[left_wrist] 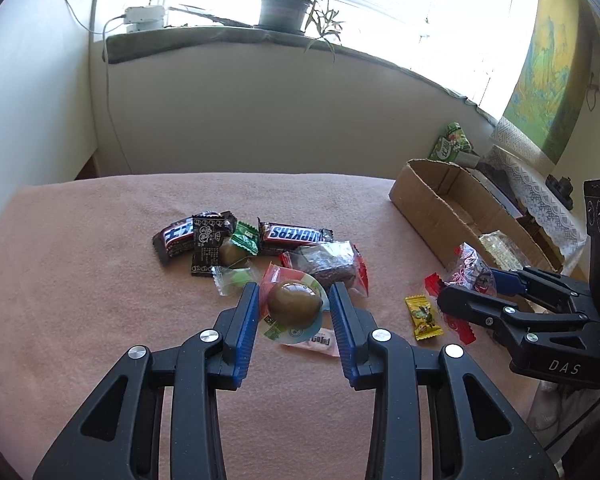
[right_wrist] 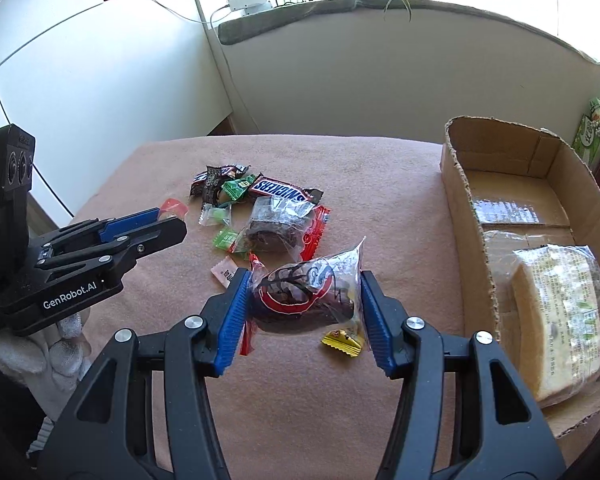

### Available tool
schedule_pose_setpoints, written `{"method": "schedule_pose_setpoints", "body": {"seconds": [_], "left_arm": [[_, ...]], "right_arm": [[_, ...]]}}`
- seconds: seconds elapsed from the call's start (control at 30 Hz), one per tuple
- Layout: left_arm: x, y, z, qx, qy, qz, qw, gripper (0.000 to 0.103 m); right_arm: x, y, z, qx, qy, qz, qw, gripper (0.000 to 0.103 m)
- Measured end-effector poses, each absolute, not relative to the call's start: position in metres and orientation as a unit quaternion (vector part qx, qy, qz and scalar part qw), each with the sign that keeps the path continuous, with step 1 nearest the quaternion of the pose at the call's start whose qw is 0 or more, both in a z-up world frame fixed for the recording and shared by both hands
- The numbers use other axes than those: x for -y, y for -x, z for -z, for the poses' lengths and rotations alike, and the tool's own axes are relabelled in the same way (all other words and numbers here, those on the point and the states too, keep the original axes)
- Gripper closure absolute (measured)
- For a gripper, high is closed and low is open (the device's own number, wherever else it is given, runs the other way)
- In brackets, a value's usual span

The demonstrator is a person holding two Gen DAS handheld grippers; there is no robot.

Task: Organize snacks
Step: 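Carry both held snacks into the cardboard box and release them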

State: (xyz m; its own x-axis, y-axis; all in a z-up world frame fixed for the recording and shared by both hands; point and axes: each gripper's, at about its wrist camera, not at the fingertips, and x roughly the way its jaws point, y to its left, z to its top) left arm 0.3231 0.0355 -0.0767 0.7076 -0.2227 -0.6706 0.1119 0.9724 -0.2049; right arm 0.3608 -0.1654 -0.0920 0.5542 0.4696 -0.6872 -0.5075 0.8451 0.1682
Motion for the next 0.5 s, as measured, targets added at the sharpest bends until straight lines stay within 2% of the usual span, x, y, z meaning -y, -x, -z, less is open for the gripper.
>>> {"method": "schedule_pose_setpoints", "body": {"seconds": [0.5], "left_arm": [[0.030, -0.357, 0.045, -0.340, 0.065, 0.152, 0.926, 0.069]], "right_arm": [[0.250, -0.395, 0.046, -0.348, 0.002, -0.208, 0.914, 0.047]]}}
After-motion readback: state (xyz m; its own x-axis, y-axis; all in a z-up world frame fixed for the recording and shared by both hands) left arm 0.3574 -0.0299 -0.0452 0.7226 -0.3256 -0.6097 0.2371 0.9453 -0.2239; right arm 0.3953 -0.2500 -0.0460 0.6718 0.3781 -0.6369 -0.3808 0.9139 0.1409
